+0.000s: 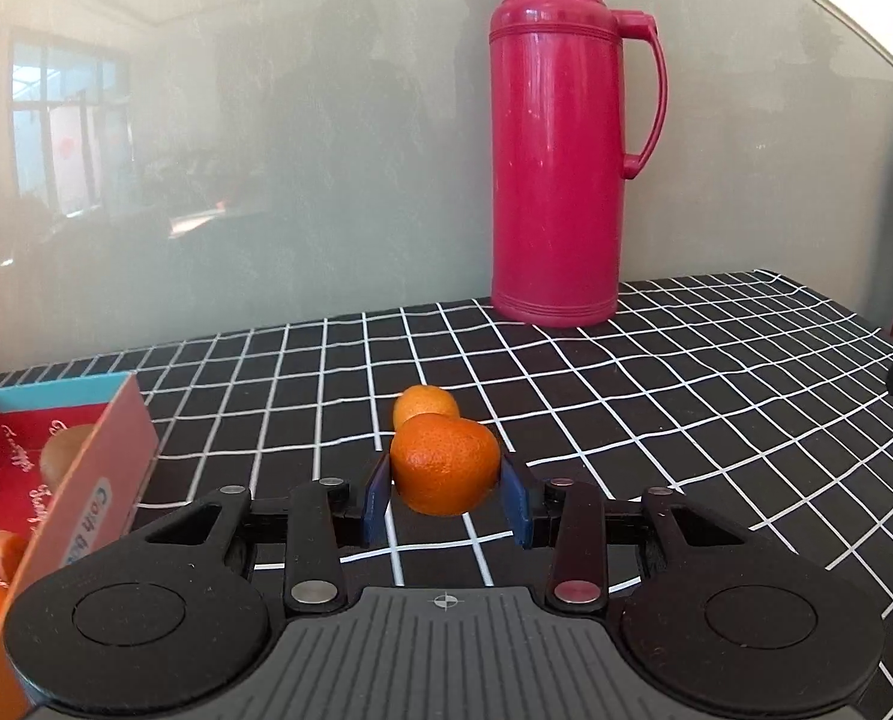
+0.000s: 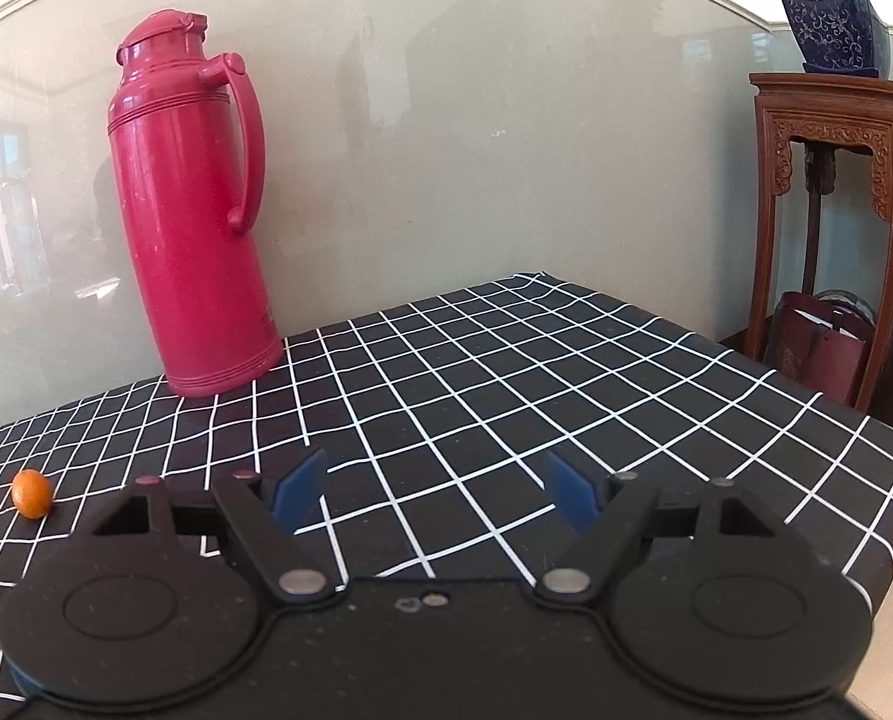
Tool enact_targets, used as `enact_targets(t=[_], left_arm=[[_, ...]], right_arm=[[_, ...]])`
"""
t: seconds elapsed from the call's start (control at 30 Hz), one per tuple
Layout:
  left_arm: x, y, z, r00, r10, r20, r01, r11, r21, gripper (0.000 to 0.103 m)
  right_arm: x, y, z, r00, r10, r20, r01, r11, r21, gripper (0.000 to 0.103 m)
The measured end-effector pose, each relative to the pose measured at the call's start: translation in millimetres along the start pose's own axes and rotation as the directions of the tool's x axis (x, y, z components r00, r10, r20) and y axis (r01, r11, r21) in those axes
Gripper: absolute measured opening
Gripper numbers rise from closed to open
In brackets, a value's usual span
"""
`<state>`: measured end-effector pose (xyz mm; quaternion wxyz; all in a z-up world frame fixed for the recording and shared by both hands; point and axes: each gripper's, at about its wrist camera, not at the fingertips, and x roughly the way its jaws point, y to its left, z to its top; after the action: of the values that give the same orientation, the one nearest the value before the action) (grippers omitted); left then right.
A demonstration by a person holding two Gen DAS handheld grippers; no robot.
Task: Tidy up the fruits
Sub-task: 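Carry the mandarin with the left gripper into the red box and release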
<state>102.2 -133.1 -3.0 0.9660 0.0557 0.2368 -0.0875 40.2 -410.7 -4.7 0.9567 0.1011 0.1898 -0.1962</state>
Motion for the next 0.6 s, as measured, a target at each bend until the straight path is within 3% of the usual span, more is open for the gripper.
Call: enact_targets(t=[0.6], left_arm=[[-35, 63, 6, 0.997, 0.055, 0.045, -0.053, 0.997, -0.053, 0.040]], right_arm=[[-7, 54, 3, 0.997, 0.076, 0.000, -0.076, 0.997, -0.030, 0.080]])
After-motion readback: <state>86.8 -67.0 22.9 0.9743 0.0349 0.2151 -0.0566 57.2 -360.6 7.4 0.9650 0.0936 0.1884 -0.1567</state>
